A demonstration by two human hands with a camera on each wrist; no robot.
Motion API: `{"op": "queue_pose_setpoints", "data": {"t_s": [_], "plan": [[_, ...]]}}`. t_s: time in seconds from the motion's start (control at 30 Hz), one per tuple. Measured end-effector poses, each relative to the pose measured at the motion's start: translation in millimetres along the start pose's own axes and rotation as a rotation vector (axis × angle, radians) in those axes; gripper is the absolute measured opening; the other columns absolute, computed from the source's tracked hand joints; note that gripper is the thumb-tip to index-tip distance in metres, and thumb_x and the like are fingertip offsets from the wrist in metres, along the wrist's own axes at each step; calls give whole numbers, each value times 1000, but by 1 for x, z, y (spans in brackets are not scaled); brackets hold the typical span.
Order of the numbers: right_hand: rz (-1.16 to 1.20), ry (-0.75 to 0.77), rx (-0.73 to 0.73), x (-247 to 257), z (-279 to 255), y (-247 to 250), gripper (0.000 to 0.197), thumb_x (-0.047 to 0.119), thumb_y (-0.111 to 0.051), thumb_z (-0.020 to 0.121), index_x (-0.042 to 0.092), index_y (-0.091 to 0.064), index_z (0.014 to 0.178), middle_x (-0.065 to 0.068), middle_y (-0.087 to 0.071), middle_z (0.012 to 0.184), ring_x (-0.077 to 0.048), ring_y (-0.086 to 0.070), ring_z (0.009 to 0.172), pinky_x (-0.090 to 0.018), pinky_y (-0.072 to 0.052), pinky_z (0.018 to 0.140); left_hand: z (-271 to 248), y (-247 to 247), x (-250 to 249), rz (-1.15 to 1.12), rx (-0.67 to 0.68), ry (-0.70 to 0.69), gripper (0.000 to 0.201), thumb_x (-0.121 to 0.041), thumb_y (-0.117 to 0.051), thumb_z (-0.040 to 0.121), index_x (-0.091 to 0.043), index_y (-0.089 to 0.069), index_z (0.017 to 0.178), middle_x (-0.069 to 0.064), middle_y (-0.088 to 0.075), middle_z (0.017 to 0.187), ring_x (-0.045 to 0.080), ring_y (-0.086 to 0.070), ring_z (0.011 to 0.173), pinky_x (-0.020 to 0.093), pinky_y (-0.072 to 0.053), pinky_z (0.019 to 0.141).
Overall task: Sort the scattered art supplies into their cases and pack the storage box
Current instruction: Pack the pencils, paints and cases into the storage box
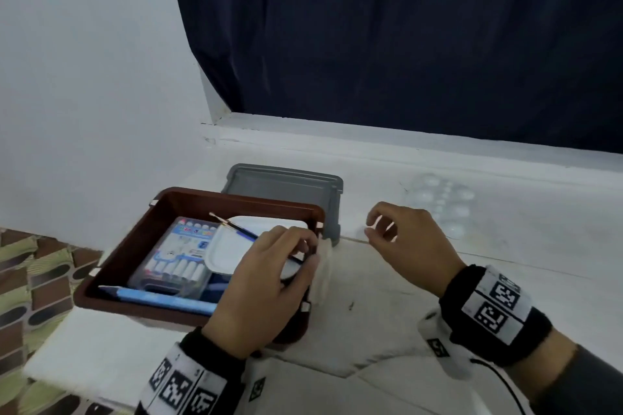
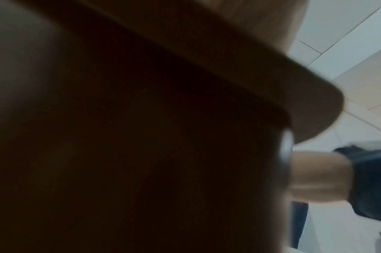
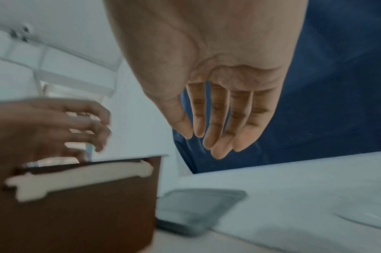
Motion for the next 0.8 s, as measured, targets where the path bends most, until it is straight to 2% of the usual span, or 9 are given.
{"op": "queue_pose_setpoints", "data": {"t_s": [0.1,0.2,0.23,0.3,0.37,0.43,0.5,0.6,0.8], "plan": [[-122,-79,30,-78,7,3,9,34,-61,91,28,-58,97,10,-65,88,-13,-63,84,-37,-53,76,7,-23,-11,65,1,6,17,-35,-56,95,-30,-57,111,-13,-56,98,9,-53,93,24,-43,82],[-286,-159,196,-145,22,0,39,41,-52,98,16,-50,127,-5,-56,125,-26,-53,116,-38,-46,93,7,-34,-8,101,12,54,20,-38,-55,96,-32,-56,115,-16,-54,104,6,-52,99,23,-42,85],[-319,-173,256,-161,28,-2,43,43,-49,99,12,-48,129,-7,-53,127,-28,-50,119,-38,-43,96,6,-36,-7,108,21,69,22,-39,-54,96,-33,-56,117,-16,-53,106,5,-53,100,24,-43,86],[-343,-182,350,-184,38,-5,40,49,-44,99,12,-48,113,-6,-53,113,-28,-51,108,-37,-42,89,5,-35,-6,108,28,89,22,-40,-52,97,-34,-55,118,-16,-53,109,5,-55,101,28,-46,87],[-361,-166,422,-191,42,-9,49,62,-36,95,14,-44,101,-4,-52,103,-25,-51,96,-35,-38,79,6,-35,-6,121,26,97,23,-41,-51,97,-32,-55,118,-15,-52,109,6,-56,100,31,-48,87],[-348,-135,445,-192,42,-17,54,65,-34,95,14,-48,110,-4,-52,112,-26,-54,103,-35,-39,82,7,-35,-6,135,20,110,25,-42,-51,96,-31,-56,117,-16,-51,108,6,-57,99,33,-48,88],[-313,-95,407,-185,35,-21,45,57,-38,98,19,-48,120,0,-53,118,-25,-54,107,-40,-44,91,8,-36,-8,144,9,109,26,-43,-50,95,-29,-57,117,-16,-51,107,7,-57,98,36,-49,87],[-311,-23,338,-171,16,-20,37,59,-42,95,25,-45,111,2,-56,103,-21,-55,94,-40,-46,87,7,-35,-8,156,-8,110,23,-42,-52,95,-30,-56,114,-17,-52,105,9,-57,99,37,-49,86],[-414,-26,354,-169,-16,-31,84,77,-51,80,23,-31,142,-2,-37,134,-25,-46,122,-35,-48,94,7,-37,-4,148,1,117,23,-42,-54,96,-32,-56,117,-17,-53,107,8,-58,100,35,-50,85]]}}
Point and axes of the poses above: each hand's wrist, its own z-axis towards the middle knuckle, its own y-axis out of the back of the hand, x = y × z, the point moved 7 cm from there along z, towards the middle knuckle
